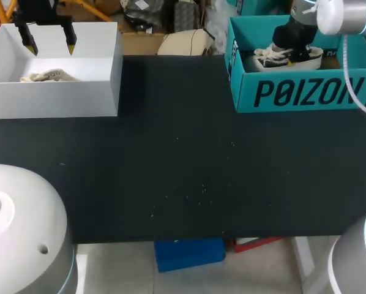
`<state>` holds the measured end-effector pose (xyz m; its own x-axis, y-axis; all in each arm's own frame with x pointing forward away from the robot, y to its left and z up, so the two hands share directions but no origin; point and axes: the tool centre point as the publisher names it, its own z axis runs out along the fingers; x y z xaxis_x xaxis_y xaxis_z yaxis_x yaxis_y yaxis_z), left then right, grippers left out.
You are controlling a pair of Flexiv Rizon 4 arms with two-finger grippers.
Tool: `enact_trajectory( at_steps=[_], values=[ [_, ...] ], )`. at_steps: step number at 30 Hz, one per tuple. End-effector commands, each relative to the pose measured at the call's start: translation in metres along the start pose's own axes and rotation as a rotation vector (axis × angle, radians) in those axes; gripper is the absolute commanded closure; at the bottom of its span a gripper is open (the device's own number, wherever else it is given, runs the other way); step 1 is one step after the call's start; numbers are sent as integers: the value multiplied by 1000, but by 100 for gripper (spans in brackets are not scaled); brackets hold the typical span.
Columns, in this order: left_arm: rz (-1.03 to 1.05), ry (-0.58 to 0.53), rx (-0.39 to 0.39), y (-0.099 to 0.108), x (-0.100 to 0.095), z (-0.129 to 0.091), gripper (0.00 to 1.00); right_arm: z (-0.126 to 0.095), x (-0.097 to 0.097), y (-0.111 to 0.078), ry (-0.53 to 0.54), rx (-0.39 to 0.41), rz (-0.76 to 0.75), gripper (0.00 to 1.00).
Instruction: Take the shoe out of the shoebox, open the shoe tongue, remove and reinsert the insole, then place the shoe into the shoebox
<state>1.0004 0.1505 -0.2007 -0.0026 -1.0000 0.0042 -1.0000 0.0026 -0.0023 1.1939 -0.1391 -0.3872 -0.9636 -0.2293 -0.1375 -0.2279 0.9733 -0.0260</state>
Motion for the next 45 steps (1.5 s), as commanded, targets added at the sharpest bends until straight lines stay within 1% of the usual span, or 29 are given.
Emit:
enact_trajectory(
  at_steps=[1,4,6,11,14,16,17,18,20,22,24,28,30,31,35,36,38,39,40,41,42,44,45],
  values=[
    [-1,-2,-2,0,0,0,0,-39,15,4,-19,14,16,100],
    [-1,-2,-2,0,0,0,0,-62,23,5,-39,17,45,100],
    [-1,-2,-2,0,0,0,0,-74,26,2,-60,29,60,100],
    [-1,-2,-2,0,0,0,0,-122,37,10,-111,59,113,100],
    [-1,-2,-2,0,0,0,0,-150,46,18,-143,75,142,100],
    [-1,-2,-2,0,0,0,0,-170,54,26,-152,62,162,100],
    [-1,-2,-2,0,0,0,0,-180,58,31,-161,70,171,100],
    [-1,-2,-2,0,0,0,0,-196,63,37,-170,71,184,100],
    [-1,-2,-2,0,0,0,0,-210,67,39,-179,71,191,100],
    [-1,-2,-2,0,0,0,0,-233,73,48,-202,80,201,100],
    [-1,-2,-2,0,0,0,0,-250,78,54,-214,85,201,100],
    [-1,-2,-2,0,0,0,0,-287,90,72,-263,90,216,100],
    [-1,-2,-2,0,0,0,0,-293,95,74,-263,92,216,100],
    [-1,-2,-2,0,0,0,0,-300,100,80,-259,100,216,100],
    [-1,-2,-2,0,0,0,0,-315,118,96,-276,116,199,100],
    [-1,-2,-2,0,0,0,0,-320,127,106,-277,114,197,100],
    [-1,-2,-2,0,0,0,0,-326,138,121,-292,101,178,100],
    [-1,-2,-2,0,0,0,0,-330,148,133,-304,96,172,100],
    [-1,-2,-2,0,0,0,0,-331,156,143,-306,88,176,100],
    [-1,-2,-2,0,0,0,0,-331,161,149,-305,86,177,100],
    [-1,-2,-2,0,0,0,0,-331,172,160,-306,82,181,100],
    [-1,-2,-2,0,0,0,0,-329,183,171,-315,73,190,100],
    [-1,-2,-2,0,0,0,0,-330,192,184,-330,68,197,100]
  ],
)
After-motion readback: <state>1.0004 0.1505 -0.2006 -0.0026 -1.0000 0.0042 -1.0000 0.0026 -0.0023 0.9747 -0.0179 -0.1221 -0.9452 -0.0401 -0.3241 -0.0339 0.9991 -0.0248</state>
